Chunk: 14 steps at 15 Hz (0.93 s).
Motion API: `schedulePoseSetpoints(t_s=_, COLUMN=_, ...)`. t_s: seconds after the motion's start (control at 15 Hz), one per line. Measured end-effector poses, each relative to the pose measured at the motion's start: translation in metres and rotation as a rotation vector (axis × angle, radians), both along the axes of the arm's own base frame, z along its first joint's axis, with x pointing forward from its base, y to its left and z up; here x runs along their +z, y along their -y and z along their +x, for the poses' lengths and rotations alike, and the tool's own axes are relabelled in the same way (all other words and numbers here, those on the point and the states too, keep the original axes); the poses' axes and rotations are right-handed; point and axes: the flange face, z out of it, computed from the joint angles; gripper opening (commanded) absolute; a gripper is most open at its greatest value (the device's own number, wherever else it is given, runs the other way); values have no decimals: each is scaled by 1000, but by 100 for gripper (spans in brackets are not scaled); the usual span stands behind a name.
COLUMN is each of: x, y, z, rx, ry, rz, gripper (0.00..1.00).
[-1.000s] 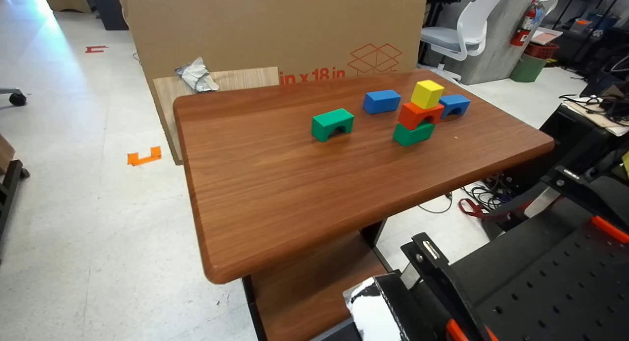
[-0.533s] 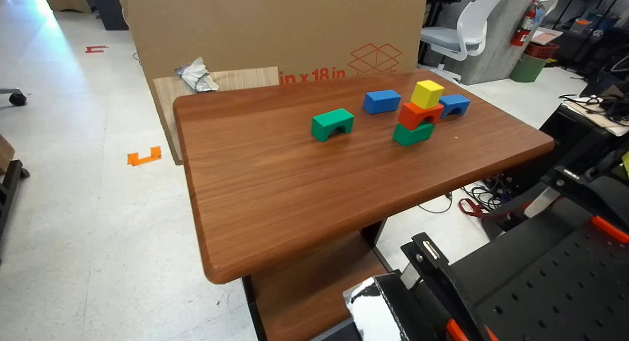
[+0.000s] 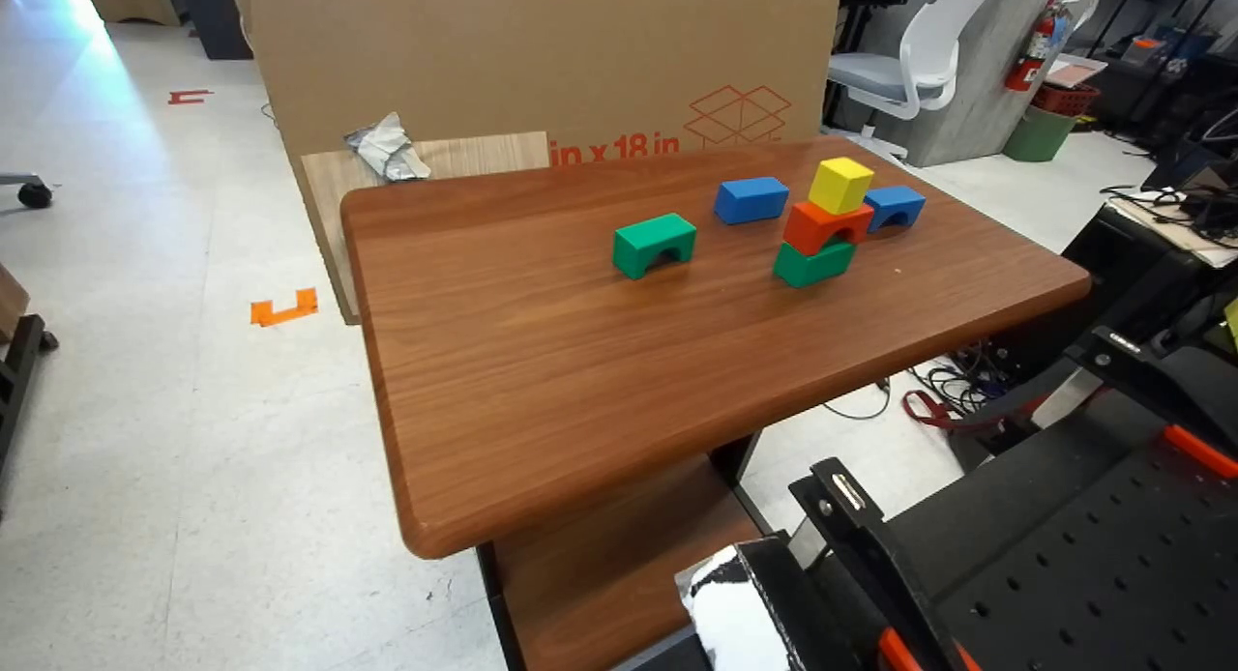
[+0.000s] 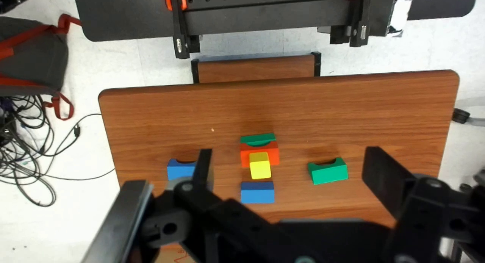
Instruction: Move the yellow block to the top of the blue block on the right.
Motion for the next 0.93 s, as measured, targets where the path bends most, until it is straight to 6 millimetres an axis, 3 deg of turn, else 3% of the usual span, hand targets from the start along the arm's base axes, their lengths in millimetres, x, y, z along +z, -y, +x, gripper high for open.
schedulePoseSetpoints(t_s=0.6, x=-94, y=-6, z=30, rx=70, ry=-16, rz=-25, gripper=100)
schedulePoseSetpoints(t_s=0.93, x=-127, y=-1, z=51, rx=115, ry=-85, rz=-29, gripper=100)
